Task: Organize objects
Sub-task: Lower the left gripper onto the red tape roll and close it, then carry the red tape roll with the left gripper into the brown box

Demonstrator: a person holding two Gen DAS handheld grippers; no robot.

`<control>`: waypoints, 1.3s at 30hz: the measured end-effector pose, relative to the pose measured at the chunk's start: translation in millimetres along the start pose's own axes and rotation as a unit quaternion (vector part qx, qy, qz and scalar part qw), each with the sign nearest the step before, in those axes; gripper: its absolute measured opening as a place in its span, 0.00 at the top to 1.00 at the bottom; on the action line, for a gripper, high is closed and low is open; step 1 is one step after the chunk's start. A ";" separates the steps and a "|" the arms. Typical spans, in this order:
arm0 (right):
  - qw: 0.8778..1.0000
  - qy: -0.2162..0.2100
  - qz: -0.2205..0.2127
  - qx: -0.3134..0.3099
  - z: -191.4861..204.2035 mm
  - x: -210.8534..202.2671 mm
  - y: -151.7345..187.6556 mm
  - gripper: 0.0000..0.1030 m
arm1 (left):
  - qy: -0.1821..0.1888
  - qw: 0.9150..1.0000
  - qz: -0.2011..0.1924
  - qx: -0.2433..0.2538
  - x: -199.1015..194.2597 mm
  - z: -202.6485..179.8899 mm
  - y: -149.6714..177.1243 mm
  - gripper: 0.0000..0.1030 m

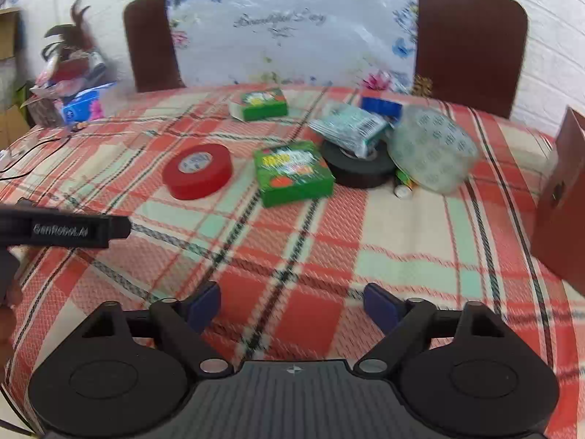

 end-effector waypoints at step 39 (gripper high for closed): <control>0.995 -0.028 -0.045 -0.080 -11.7 -13.1 17.0 0.31 | 0.186 0.976 0.030 0.111 -47.8 -148.0 10.9 0.71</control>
Point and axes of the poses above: each gripper's, at about its wrist camera, not at the fingertips, and x roughly the way its jaws point, z to its left, y to its underside, the point moved 7 cm from there along x, roughly the way its jaws point, and after that the axes turned 14 degrees about -y, right-handed, at the moved point
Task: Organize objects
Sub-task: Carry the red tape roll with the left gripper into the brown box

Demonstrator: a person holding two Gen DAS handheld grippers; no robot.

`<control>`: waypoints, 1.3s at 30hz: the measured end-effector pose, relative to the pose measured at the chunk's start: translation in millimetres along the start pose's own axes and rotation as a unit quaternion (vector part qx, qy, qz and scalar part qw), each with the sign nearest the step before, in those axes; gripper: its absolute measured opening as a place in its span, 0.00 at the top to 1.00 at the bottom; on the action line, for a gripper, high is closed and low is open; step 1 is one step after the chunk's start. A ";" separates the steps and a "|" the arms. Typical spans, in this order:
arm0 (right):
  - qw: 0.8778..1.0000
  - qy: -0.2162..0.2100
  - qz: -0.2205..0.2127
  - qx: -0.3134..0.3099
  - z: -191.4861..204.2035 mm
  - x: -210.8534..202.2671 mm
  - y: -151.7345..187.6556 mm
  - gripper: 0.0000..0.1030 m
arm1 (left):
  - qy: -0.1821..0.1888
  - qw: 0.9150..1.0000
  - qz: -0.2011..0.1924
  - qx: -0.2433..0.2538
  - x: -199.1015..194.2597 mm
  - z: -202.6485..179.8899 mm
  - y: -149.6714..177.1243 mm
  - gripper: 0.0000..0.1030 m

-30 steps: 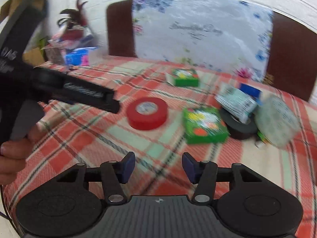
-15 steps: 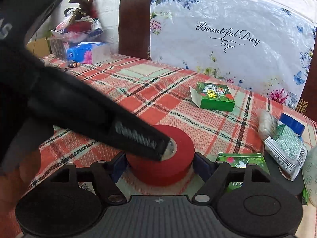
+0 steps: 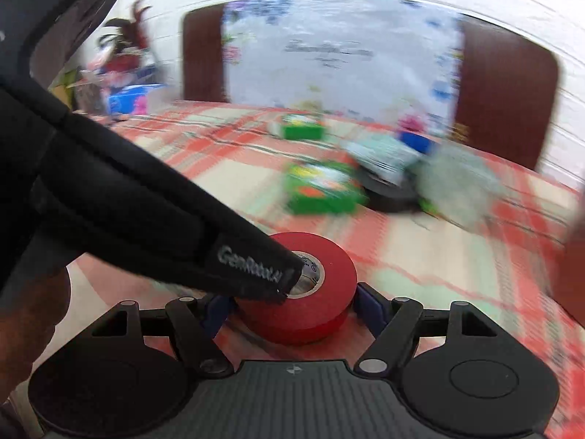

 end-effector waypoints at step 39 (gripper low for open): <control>0.931 0.289 -0.183 0.124 -285.2 -175.3 -15.3 0.30 | 0.163 0.957 -0.160 0.177 -55.9 -317.8 -130.4 0.65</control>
Point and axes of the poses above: each gripper's, at about its wrist camera, not at the fingertips, and x roughly the way its jaws point, z to its left, y to its underside, the point moved 7 cm from there along x, roughly the way its jaws point, and after that the axes turned 14 degrees about -y, right-handed, at the moved point
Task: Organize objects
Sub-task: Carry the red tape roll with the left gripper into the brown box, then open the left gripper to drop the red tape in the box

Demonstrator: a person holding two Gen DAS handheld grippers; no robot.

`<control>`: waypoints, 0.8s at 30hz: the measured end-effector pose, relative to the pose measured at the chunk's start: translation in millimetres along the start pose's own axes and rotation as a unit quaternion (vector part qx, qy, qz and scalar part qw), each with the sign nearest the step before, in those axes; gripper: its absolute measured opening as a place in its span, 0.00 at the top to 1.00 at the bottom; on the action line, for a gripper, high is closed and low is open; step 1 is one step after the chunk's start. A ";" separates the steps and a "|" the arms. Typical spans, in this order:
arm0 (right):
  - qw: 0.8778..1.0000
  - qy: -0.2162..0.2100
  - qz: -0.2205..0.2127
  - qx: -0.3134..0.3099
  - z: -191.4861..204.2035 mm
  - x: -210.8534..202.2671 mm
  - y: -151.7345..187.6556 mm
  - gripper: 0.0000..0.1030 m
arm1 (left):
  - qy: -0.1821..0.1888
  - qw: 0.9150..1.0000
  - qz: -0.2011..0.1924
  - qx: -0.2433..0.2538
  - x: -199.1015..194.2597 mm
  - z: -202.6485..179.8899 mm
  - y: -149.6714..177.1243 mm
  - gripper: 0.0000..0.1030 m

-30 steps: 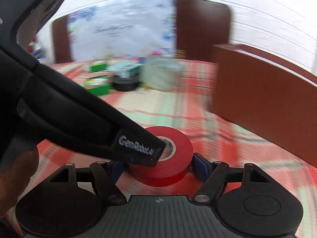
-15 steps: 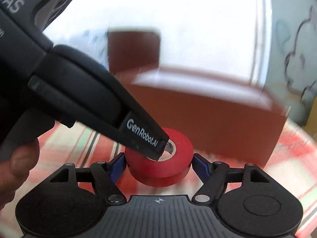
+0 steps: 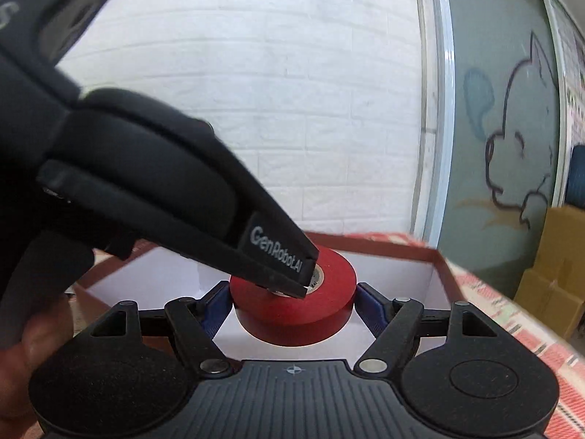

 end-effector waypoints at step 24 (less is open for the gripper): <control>0.995 0.003 -0.081 -0.050 29.5 -49.9 1.5 0.13 | -0.065 0.992 -0.106 0.000 -40.4 37.8 -3.0 0.42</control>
Point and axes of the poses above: each gripper's, at about its wrist camera, not at the fingertips, and x roughly the way its jaws point, z to its left, y to its underside, the point moved 7 cm from there along x, roughly the way its jaws point, and after that the axes turned 14 degrees about -y, right-handed, at the moved point
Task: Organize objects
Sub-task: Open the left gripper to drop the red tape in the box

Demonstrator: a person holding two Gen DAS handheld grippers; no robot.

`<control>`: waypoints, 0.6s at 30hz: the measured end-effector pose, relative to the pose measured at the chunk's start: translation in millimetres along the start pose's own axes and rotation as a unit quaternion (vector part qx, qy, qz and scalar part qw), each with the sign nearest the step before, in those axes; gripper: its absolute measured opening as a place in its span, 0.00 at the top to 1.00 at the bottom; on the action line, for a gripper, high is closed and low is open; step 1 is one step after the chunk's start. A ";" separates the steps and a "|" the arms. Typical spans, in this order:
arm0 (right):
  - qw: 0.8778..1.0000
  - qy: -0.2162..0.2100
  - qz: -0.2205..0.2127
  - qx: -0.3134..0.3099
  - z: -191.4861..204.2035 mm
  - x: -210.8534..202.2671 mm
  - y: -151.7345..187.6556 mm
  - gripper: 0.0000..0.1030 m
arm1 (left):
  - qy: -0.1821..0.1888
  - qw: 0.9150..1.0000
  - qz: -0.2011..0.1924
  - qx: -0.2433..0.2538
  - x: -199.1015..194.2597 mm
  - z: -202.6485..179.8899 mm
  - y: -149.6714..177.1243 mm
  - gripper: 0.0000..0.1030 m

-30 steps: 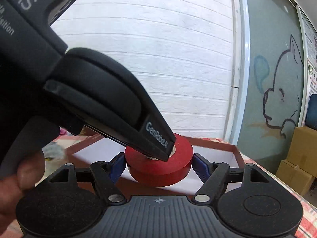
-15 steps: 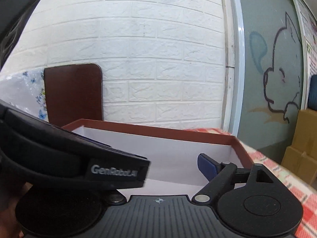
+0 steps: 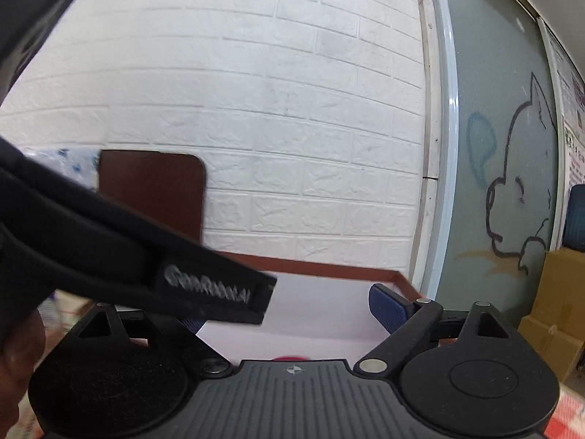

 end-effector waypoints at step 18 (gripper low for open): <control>0.924 -0.285 0.245 -0.066 247.6 20.5 98.4 0.14 | -0.220 0.942 0.215 -0.132 -76.8 225.4 223.8 0.38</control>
Point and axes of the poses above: each gripper's, at about its wrist camera, not at the fingertips, and x roughly the way its jaws point, z to its left, y to its underside, the point moved 7 cm from there along x, roughly the way its jaws point, and after that the axes turned 14 degrees about -y, right-handed, at the moved point
